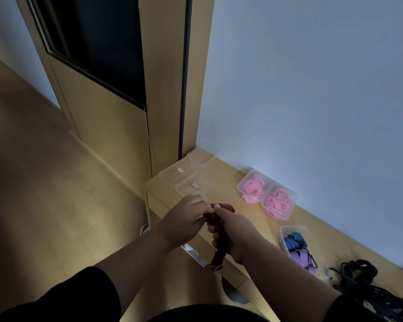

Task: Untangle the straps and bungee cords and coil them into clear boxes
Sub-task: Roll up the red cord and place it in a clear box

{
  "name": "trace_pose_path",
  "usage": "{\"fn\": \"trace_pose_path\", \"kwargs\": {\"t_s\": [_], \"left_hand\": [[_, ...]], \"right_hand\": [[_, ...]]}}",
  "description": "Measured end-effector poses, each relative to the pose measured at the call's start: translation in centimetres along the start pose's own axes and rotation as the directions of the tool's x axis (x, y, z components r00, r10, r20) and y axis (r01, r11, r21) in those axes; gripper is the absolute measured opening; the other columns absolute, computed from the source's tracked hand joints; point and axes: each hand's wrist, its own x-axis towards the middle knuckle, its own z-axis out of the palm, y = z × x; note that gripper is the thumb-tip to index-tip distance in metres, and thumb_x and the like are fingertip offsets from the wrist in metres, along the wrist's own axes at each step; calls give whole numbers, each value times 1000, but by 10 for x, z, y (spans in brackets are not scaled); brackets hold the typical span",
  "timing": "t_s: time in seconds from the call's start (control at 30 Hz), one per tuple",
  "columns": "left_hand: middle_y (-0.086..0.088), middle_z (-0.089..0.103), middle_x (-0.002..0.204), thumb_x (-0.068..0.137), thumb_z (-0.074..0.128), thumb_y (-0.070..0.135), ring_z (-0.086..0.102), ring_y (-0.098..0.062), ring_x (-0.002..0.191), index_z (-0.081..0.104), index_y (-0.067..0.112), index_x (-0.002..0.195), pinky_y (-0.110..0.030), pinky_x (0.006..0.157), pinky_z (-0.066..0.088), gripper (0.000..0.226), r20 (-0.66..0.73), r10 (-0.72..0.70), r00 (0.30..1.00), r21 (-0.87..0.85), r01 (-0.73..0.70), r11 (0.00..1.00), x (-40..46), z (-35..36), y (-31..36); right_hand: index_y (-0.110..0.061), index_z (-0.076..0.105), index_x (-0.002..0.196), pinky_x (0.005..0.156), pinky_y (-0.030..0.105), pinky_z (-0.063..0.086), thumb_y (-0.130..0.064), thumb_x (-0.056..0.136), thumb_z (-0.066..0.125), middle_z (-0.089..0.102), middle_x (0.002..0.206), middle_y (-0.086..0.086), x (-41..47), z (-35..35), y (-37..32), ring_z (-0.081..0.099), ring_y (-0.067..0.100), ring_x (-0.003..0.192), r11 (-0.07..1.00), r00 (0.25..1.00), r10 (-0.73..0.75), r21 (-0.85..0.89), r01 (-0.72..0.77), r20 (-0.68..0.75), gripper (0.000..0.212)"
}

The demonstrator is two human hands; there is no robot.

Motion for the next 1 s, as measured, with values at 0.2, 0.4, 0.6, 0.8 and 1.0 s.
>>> {"fn": "trace_pose_path", "kwargs": {"t_s": [0.2, 0.4, 0.6, 0.8, 1.0], "left_hand": [[11, 63, 113, 89, 60, 33, 59, -5, 107, 66, 26, 115, -17, 90, 48, 27, 12, -424, 905, -325, 405, 855, 0, 4, 2], [-13, 74, 93, 88, 66, 54, 72, -25, 74, 65, 15, 116, -35, 63, 57, 48, 492, -683, 540, -661, 742, 112, 14, 6, -2], [-9, 77, 95, 76, 80, 39, 75, -26, 77, 67, 16, 109, -34, 55, 56, 42, 384, -700, 602, -679, 698, 228, 14, 6, -13], [-1, 72, 101, 78, 79, 34, 74, -14, 82, 64, 24, 120, -35, 60, 62, 46, 248, -630, 736, -533, 647, 546, 13, 3, -16], [12, 55, 103, 81, 70, 38, 53, 0, 94, 63, 30, 111, -22, 76, 49, 32, 163, -293, 942, -169, 319, 932, 18, -2, -8]], "right_hand": [[-2, 72, 101, 56, 30, 54, -44, 100, 58, 71, 70, 8, 3, -1, -3, 61, 18, 53, 993, 995, -80, -88, 76, -54, 44], [-7, 71, 99, 60, 26, 56, -41, 104, 53, 73, 69, 4, 0, 1, -4, 65, 15, 57, 953, 987, -157, -256, 160, 33, 39], [-4, 68, 111, 65, 32, 58, -15, 102, 56, 73, 83, 12, -1, -2, -2, 65, 19, 64, 991, 993, -92, -92, 99, 74, 18], [-12, 57, 117, 63, 32, 57, 3, 95, 58, 74, 80, 16, 4, -7, -8, 66, 20, 60, 993, 997, -78, -85, 79, 14, 27], [-6, 66, 109, 54, 28, 49, -10, 95, 57, 72, 79, 8, 3, -10, -9, 65, 14, 60, 983, 991, -129, -126, 132, 32, 17]]}}
